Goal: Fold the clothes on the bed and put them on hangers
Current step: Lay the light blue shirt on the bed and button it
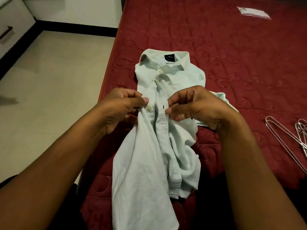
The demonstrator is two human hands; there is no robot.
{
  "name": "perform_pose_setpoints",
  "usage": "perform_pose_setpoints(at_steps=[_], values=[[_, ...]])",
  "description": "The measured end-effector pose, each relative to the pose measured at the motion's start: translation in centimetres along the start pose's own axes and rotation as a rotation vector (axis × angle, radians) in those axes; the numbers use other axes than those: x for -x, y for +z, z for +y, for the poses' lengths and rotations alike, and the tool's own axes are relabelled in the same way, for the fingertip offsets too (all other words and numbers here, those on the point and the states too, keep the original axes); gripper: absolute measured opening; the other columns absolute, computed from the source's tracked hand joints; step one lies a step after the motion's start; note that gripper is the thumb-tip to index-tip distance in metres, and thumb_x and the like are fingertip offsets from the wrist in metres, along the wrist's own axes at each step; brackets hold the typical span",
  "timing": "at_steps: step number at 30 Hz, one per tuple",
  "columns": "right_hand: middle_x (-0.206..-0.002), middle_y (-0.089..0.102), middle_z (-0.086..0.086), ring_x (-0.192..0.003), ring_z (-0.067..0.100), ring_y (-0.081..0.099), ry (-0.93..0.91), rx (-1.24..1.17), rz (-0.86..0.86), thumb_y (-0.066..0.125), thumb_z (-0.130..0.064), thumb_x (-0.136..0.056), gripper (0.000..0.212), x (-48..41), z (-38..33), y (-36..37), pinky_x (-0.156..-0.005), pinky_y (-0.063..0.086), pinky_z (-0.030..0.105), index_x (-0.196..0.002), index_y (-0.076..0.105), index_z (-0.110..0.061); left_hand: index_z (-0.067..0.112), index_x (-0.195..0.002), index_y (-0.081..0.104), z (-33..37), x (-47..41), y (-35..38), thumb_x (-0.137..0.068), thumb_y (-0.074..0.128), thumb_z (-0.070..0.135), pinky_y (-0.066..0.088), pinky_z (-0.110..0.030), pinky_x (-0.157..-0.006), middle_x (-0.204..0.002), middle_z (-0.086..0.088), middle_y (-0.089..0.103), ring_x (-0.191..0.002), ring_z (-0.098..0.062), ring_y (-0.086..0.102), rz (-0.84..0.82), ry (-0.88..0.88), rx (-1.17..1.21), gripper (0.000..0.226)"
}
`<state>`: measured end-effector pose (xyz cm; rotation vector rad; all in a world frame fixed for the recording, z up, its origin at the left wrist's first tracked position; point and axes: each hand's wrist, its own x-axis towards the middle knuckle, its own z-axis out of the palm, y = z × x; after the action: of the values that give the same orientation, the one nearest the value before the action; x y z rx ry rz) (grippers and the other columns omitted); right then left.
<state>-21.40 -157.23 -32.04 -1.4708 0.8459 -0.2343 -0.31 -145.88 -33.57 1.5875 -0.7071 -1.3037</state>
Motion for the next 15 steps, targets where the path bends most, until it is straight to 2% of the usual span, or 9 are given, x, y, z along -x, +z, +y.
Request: perform_pose_setpoints(at_steps=[1,3,5,7,9,12,15], values=[[-0.09,0.076,0.017,-0.075,0.02,0.072,-0.008,-0.01,0.03,0.077,0.006,-0.083,0.019,-0.1,-0.1,0.2,-0.07,0.061,0.028,-0.102,0.072,0.006,0.001,-0.104,0.07,0.0,0.1,0.0,-0.083,0.079,0.013,0.057,-0.028,-0.057,-0.089,-0.01,0.075,-0.068,-0.015,0.066,-0.018,0.004,-0.01,0.025],[-0.088,0.076,0.016,-0.071,0.017,0.07,-0.008,-0.027,0.1,0.072,0.005,-0.088,0.012,-0.5,-0.1,0.5,-0.067,0.06,0.025,-0.1,0.071,0.007,0.001,-0.108,0.071,0.1,0.4,0.0,-0.075,0.083,0.01,0.063,-0.034,-0.077,-0.101,-0.013,0.077,-0.086,-0.024,0.073,-0.061,0.014,-0.029,0.037],[-0.085,0.075,0.015,-0.067,0.016,0.068,-0.004,-0.06,0.165,0.069,0.004,-0.091,0.009,-0.7,-0.1,0.7,-0.061,0.059,0.024,-0.099,0.07,0.007,0.001,-0.106,0.072,0.2,0.6,0.1,-0.071,0.084,0.004,0.062,-0.037,-0.085,-0.102,-0.012,0.078,-0.098,-0.027,0.075,-0.064,0.019,-0.04,0.037],[-0.081,0.074,0.013,-0.064,0.014,0.067,-0.012,-0.086,0.211,0.071,0.006,-0.088,0.009,-0.7,-0.1,0.8,-0.059,0.057,0.023,-0.097,0.071,0.006,0.001,-0.102,0.074,0.1,0.5,0.2,-0.071,0.085,0.004,0.061,-0.039,-0.09,-0.099,-0.011,0.078,-0.099,-0.028,0.074,-0.026,0.028,-0.036,0.033],[-0.088,0.077,0.015,-0.068,0.015,0.07,-0.023,-0.103,0.209,0.077,0.004,-0.083,0.018,-0.6,-0.2,1.0,-0.061,0.058,0.022,-0.101,0.073,0.004,0.003,-0.097,0.075,-0.1,0.3,0.3,-0.072,0.085,0.005,0.059,-0.038,-0.092,-0.097,-0.01,0.078,-0.095,-0.025,0.075,0.018,0.046,-0.021,0.028],[-0.096,0.078,0.019,-0.078,0.021,0.074,-0.032,-0.138,0.183,0.086,-0.005,-0.074,0.033,-0.5,-0.4,1.6,-0.064,0.059,0.022,-0.104,0.074,0.002,0.004,-0.095,0.075,-0.4,-0.2,0.7,-0.074,0.085,0.002,0.061,-0.032,-0.085,-0.095,-0.008,0.079,-0.091,-0.022,0.076,0.06,0.056,-0.019,0.024],[-0.092,0.077,0.022,-0.074,0.02,0.075,-0.031,-0.134,0.233,0.088,-0.002,-0.072,0.036,-0.9,-0.2,2.5,-0.061,0.058,0.021,-0.103,0.072,0.006,0.002,-0.097,0.076,-0.5,-0.6,0.8,-0.074,0.084,0.001,0.06,-0.034,-0.088,-0.097,-0.009,0.079,-0.095,-0.025,0.076,0.046,0.047,-0.015,0.024]])
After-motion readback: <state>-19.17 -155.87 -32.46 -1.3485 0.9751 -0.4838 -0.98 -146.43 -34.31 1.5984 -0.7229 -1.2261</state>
